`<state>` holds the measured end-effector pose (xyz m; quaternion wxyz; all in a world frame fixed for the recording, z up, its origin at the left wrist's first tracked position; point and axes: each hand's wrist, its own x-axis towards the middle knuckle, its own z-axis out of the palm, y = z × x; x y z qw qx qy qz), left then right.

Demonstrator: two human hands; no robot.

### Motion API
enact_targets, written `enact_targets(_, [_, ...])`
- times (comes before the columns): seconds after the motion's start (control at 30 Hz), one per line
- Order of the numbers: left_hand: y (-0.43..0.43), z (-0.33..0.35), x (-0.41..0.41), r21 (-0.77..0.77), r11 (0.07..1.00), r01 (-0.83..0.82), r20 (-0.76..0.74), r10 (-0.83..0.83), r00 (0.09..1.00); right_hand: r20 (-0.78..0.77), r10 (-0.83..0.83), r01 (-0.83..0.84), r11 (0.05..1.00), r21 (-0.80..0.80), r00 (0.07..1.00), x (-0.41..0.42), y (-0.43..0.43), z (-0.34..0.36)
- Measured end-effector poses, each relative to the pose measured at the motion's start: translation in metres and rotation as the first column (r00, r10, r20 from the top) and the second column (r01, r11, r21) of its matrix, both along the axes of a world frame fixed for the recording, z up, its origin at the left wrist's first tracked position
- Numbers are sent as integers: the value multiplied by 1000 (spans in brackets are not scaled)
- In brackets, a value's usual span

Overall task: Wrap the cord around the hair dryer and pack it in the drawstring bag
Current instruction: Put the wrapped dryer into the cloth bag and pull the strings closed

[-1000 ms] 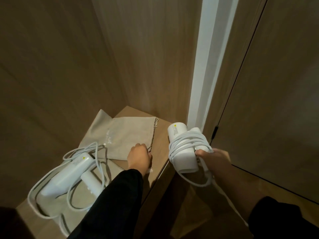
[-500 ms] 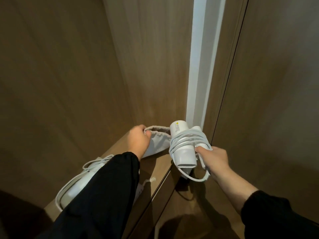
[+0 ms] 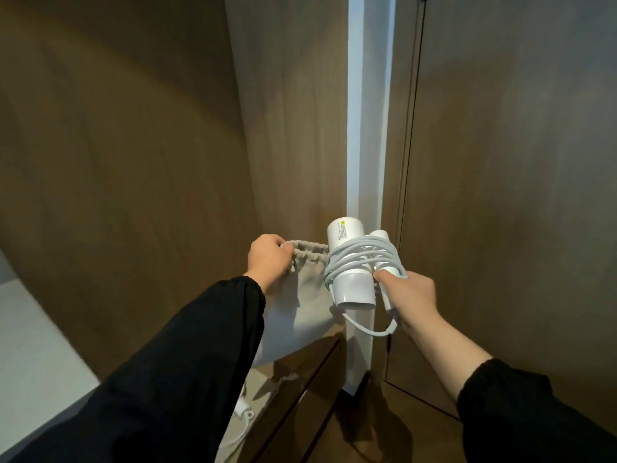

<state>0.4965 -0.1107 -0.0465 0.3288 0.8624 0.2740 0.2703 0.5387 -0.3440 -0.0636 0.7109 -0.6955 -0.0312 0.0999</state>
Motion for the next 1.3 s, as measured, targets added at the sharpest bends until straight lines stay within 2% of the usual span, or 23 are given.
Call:
enact_targets(0.3, [-20,114,-95,33,999,4,112,-7,994,211,24,-57,987,151,977,-96,-5,97])
enact_targets(0.57, [16,201,-203,96,958,-272,215,247,945,265,46,-116,961,252,963,-172,35,151])
enact_targets(0.7, [37,228,-255,97,905,-414,393,347,852,315,86,-172,951,257,945,-207,62,165])
enact_targets(0.8, [37,244,-290,219,844,-489,549,308,777,327,110,-204,942,267,938,-227,79,170])
enact_targets(0.9, [33,253,-321,395,777,-490,610,177,773,333,114,-215,934,286,936,-241,91,170])
enact_targets(0.97, [38,246,-339,542,698,-469,531,148,834,330,120,-223,929,296,936,-248,96,166])
enact_targets(1.03, [47,226,-355,652,648,-393,373,177,911,317,131,-229,928,295,939,-254,98,158])
enact_targets(1.07, [51,211,-361,681,655,-326,251,210,945,308,137,-231,928,292,941,-257,99,152])
enact_targets(1.13, [55,179,-371,652,748,-128,-135,281,950,286,153,-234,932,277,946,-262,100,141])
enact_targets(1.17, [56,164,-376,564,825,-26,-360,274,892,275,165,-240,934,265,947,-264,100,135])
enact_targets(1.23, [50,139,-385,342,936,79,-695,196,692,257,198,-260,937,232,946,-268,100,123])
enact_targets(1.3, [40,119,-389,293,947,134,-848,193,494,230,220,-267,944,196,948,-271,101,110])
